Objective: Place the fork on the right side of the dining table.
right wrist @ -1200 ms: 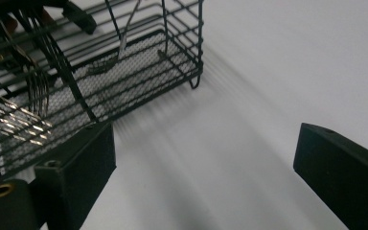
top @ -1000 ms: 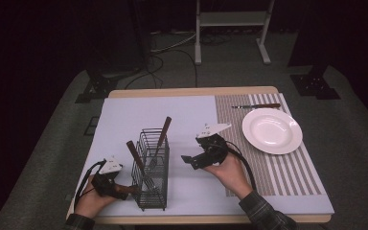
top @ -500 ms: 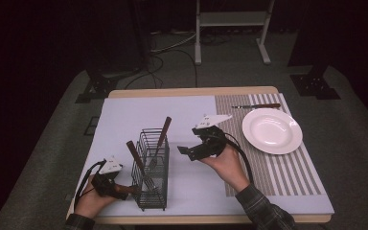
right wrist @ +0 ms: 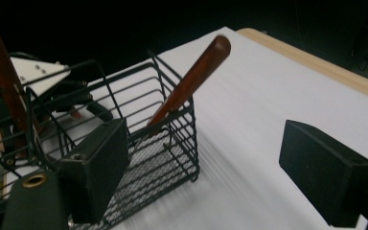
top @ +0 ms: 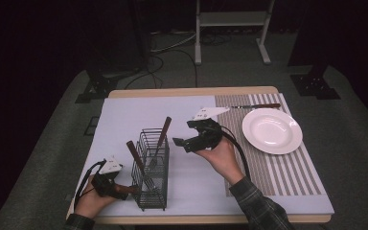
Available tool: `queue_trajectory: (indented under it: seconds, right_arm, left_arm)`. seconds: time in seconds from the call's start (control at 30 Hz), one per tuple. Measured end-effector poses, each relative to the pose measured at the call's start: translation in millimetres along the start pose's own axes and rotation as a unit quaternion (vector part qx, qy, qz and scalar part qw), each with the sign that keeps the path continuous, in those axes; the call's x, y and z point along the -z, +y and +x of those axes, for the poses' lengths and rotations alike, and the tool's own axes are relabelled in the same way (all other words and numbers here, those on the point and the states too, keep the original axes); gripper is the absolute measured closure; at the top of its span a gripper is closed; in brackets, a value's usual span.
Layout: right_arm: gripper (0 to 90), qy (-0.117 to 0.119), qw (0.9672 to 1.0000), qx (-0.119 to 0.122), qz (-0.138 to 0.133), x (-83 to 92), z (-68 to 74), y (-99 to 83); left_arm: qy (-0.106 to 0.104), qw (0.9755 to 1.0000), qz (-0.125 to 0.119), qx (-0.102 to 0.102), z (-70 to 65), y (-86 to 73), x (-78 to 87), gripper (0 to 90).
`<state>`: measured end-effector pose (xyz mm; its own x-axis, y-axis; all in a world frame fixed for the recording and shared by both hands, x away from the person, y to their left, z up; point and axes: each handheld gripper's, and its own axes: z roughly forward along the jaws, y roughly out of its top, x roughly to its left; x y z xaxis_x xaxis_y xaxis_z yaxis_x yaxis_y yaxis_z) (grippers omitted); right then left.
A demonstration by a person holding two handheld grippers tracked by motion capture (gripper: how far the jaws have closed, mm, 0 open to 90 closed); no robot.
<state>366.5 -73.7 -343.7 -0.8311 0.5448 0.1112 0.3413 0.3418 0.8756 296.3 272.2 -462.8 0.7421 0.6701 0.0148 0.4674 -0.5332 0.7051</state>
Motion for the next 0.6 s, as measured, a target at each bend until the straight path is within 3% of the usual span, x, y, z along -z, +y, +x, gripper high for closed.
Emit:
queue_trajectory:
  seconds: [0.6]
  right_arm:
    - [17.2,0.015,0.9995,-0.012,-0.023,-26.4,-4.6,27.1]
  left_arm:
    - [0.001,1.0,-0.002,0.001,-0.1,-0.2,-0.3,0.0]
